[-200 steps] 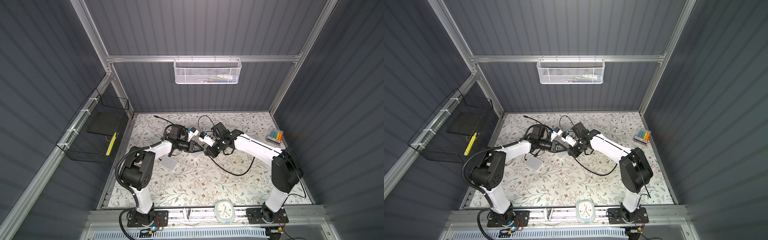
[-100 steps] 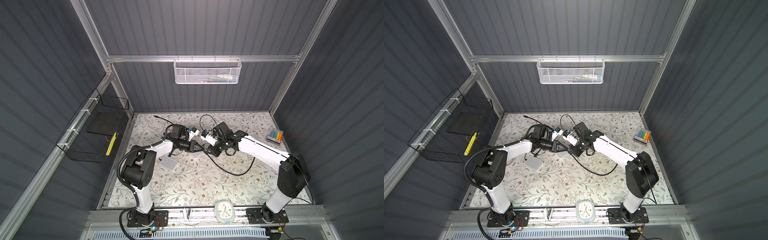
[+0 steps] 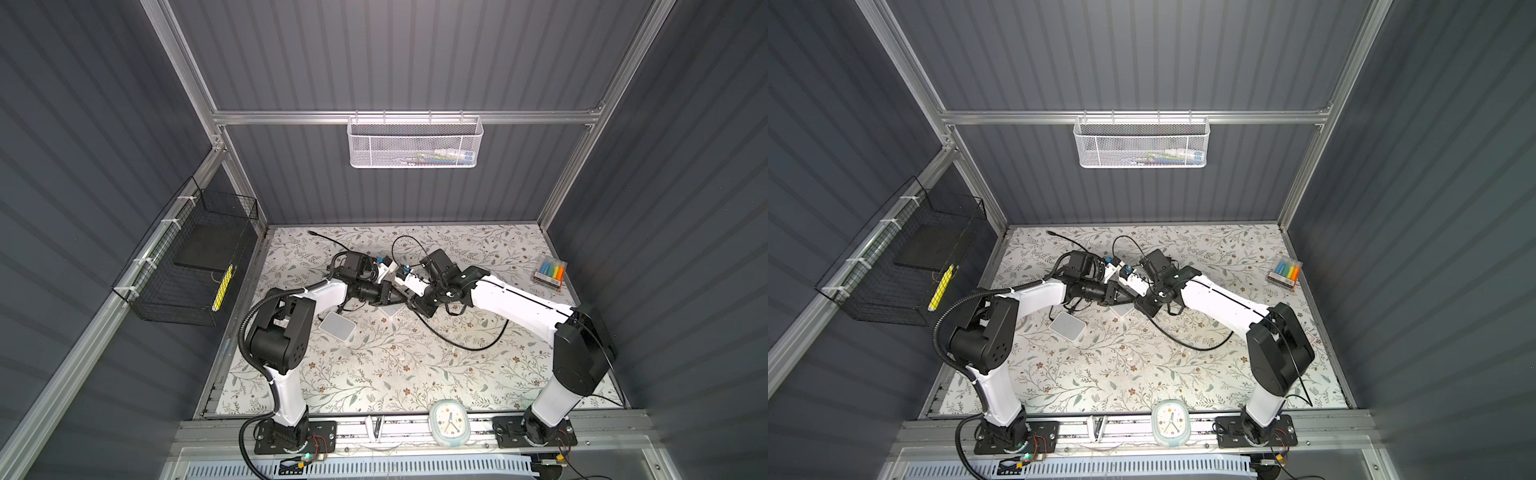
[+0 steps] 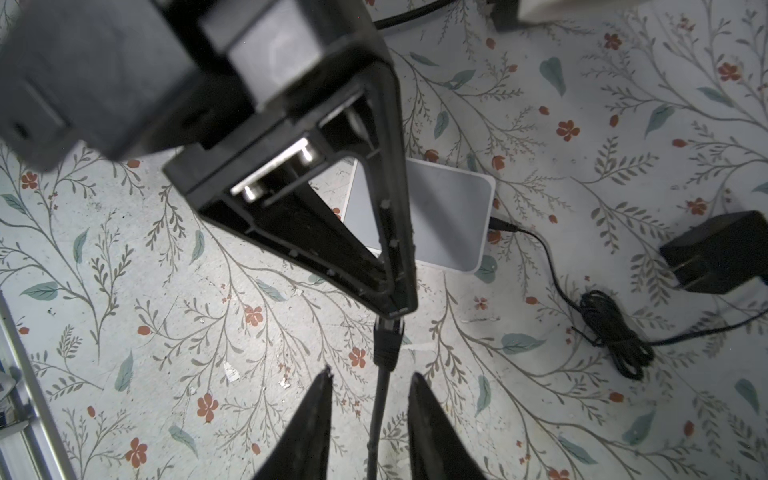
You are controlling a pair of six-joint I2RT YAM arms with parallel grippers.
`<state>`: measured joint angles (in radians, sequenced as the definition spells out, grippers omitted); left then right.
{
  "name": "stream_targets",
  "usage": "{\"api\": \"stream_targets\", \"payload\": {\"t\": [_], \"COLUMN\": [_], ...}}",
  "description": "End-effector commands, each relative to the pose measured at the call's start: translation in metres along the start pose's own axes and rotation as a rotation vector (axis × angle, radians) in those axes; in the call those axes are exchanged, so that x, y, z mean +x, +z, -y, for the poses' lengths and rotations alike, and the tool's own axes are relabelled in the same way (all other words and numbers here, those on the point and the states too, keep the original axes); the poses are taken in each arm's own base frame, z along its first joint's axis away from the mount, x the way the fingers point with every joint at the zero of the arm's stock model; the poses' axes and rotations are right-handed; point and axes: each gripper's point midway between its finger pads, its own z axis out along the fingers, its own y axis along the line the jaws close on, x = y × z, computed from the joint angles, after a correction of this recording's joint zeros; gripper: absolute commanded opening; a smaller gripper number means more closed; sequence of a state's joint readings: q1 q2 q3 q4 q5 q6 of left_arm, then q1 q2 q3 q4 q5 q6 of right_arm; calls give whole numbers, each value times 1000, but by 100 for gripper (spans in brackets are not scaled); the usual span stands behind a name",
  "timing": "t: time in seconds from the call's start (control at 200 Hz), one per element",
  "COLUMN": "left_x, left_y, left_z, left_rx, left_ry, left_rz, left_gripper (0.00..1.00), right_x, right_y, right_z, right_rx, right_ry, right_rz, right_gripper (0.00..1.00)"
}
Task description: Insert the plug into the switch port
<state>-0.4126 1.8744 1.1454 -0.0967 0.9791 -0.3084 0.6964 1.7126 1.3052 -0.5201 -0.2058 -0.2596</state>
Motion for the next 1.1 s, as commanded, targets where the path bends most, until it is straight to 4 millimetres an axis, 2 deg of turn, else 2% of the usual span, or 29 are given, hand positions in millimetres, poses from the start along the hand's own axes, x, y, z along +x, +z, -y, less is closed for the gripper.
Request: {"api": "stream_targets", "payload": {"t": [0.0, 0.305, 0.475, 1.096], "left_x": [-7, -7, -8, -12], "left_y": [-3, -5, -6, -7], "left_z": [5, 8, 10, 14], "left_rx": [-2, 4, 2, 8], "left_ry": [-4, -3, 1, 12], "left_rz": [7, 8, 9, 12], "left_gripper": [0, 0, 0, 0], "right_x": [6, 11, 10, 13], "right_y": [7, 21, 27, 33], "right_z": [0, 4, 5, 7], "right_rx": [7, 10, 9, 3], "right_ry": [-18, -34, -40, -31], "right_rz": [-17, -45, -49, -52], "right_gripper": [34, 35, 31, 20]}}
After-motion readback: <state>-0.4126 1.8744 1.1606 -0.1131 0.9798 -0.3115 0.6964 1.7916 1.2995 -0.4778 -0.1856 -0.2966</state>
